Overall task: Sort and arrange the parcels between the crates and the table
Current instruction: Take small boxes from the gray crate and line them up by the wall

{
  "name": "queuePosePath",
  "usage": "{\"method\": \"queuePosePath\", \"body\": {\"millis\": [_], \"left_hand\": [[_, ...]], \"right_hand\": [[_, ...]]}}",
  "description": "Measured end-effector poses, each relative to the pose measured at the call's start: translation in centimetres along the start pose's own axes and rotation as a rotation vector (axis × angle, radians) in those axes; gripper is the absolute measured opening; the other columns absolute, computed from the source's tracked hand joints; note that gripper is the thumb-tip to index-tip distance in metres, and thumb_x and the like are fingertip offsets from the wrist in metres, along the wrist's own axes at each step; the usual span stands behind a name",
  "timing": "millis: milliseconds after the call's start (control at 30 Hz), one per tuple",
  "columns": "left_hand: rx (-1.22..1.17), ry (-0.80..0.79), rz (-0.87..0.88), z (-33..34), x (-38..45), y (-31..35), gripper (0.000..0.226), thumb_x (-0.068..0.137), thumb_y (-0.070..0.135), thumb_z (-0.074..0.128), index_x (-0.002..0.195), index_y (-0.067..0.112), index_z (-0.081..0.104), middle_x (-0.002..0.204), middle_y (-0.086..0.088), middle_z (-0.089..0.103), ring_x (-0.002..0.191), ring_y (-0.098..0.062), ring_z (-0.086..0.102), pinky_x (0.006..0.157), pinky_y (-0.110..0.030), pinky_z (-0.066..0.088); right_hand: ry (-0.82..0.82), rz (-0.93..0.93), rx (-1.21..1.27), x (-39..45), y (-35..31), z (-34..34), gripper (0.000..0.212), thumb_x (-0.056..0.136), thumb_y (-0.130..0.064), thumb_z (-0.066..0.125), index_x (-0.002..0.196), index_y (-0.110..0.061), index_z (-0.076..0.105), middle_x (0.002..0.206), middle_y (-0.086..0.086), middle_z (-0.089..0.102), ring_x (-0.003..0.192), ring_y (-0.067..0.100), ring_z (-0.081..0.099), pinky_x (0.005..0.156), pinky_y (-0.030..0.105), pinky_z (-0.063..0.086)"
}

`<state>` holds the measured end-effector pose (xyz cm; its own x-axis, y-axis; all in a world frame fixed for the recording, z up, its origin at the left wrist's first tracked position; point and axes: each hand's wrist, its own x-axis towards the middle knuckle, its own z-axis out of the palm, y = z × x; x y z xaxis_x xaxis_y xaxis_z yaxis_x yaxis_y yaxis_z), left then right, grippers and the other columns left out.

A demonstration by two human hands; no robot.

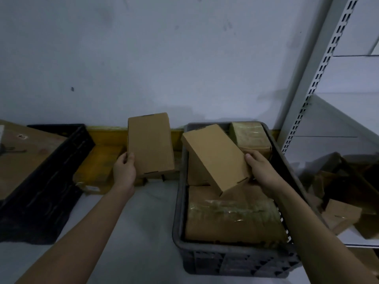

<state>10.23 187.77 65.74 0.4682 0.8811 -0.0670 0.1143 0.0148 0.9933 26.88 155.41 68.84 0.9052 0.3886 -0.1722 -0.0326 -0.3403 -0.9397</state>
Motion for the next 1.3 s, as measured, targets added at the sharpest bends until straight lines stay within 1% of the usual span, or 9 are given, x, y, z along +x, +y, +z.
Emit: {"method": "queuePosePath", "body": {"millis": [133,233,300,567,667,833,967,1133,1300], "left_hand": [[-0.033,0.044,-0.036,-3.1,-0.1,-0.8,0.042,0.107,0.032,0.04,0.144,0.014,0.047,0.134,-0.002,0.057,0.114,-0.022,0.058,0.096,-0.039,0.05],[0.016,0.066,-0.026,-6.1,-0.1,-1.8,0.046,0.108,0.033,0.036,0.15,0.016,0.037,0.131,0.002,0.049,0.114,-0.016,0.05,0.093,-0.032,0.044],[0.058,0.055,-0.013,-8.5,0.0,-2.8,0.044,0.108,0.034,0.036,0.149,0.019,0.039,0.131,0.002,0.049,0.112,-0.016,0.049,0.091,-0.03,0.042],[0.167,0.126,-0.178,-19.0,1.4,-8.4,0.045,0.107,0.035,0.036,0.146,0.014,0.043,0.136,-0.008,0.052,0.109,-0.022,0.052,0.087,-0.036,0.046],[0.185,0.101,-0.19,-22.8,2.6,-10.0,0.044,0.106,0.034,0.039,0.145,0.013,0.045,0.134,-0.006,0.053,0.111,-0.022,0.052,0.09,-0.035,0.046],[0.143,-0.048,-0.218,-26.7,6.1,-11.2,0.049,0.102,0.026,0.053,0.148,0.019,0.039,0.139,-0.003,0.05,0.121,-0.025,0.053,0.101,-0.045,0.048],[0.16,-0.197,-0.27,-28.2,7.3,-11.9,0.061,0.098,0.012,0.059,0.152,0.022,0.033,0.137,-0.002,0.048,0.119,-0.022,0.052,0.102,-0.041,0.048],[0.128,-0.25,-0.317,-30.2,8.7,-14.1,0.059,0.1,0.018,0.058,0.153,0.027,0.034,0.145,-0.004,0.048,0.123,-0.023,0.054,0.106,-0.046,0.045],[0.046,-0.262,-0.287,-28.9,11.5,-12.1,0.056,0.101,0.021,0.054,0.152,0.028,0.03,0.143,0.004,0.044,0.123,-0.024,0.051,0.088,-0.047,0.057]], "right_hand": [[-0.106,0.02,-0.013,0.2,-2.2,4.6,0.027,0.108,-0.037,0.029,0.132,-0.03,0.04,0.111,-0.002,0.048,0.09,0.017,0.053,0.056,0.032,0.055],[-0.161,0.026,-0.032,0.1,-3.7,8.6,0.029,0.108,-0.037,0.027,0.13,-0.025,0.042,0.112,0.004,0.05,0.093,0.026,0.059,0.059,0.042,0.061],[-0.189,0.023,-0.066,0.1,-4.6,11.3,0.029,0.108,-0.036,0.026,0.126,-0.023,0.044,0.108,0.004,0.051,0.09,0.026,0.06,0.051,0.035,0.058],[-0.244,0.069,0.012,0.2,-6.5,23.8,0.035,0.108,-0.035,0.032,0.134,-0.014,0.043,0.111,0.004,0.05,0.092,0.025,0.058,0.056,0.03,0.057],[-0.216,0.176,0.119,-0.5,-5.5,28.9,0.037,0.108,-0.029,0.038,0.141,-0.013,0.04,0.121,0.008,0.05,0.1,0.031,0.059,0.055,0.034,0.059],[-0.156,0.295,0.232,-1.2,-3.7,34.9,0.038,0.106,-0.019,0.045,0.143,-0.015,0.04,0.121,0.006,0.044,0.086,0.023,0.053,0.071,0.043,0.061],[-0.083,0.342,0.264,-1.6,-3.0,37.8,0.037,0.105,-0.016,0.047,0.142,-0.019,0.041,0.127,0.008,0.043,0.094,0.027,0.053,0.064,0.041,0.059],[-0.002,0.386,0.359,-2.5,-0.9,39.4,0.038,0.104,-0.014,0.048,0.142,-0.017,0.043,0.132,0.011,0.045,0.093,0.027,0.055,0.066,0.04,0.058],[0.085,0.397,0.452,-2.7,-0.3,40.0,0.04,0.104,-0.014,0.048,0.143,-0.015,0.043,0.134,0.013,0.046,0.1,0.029,0.056,0.065,0.037,0.056]]}}
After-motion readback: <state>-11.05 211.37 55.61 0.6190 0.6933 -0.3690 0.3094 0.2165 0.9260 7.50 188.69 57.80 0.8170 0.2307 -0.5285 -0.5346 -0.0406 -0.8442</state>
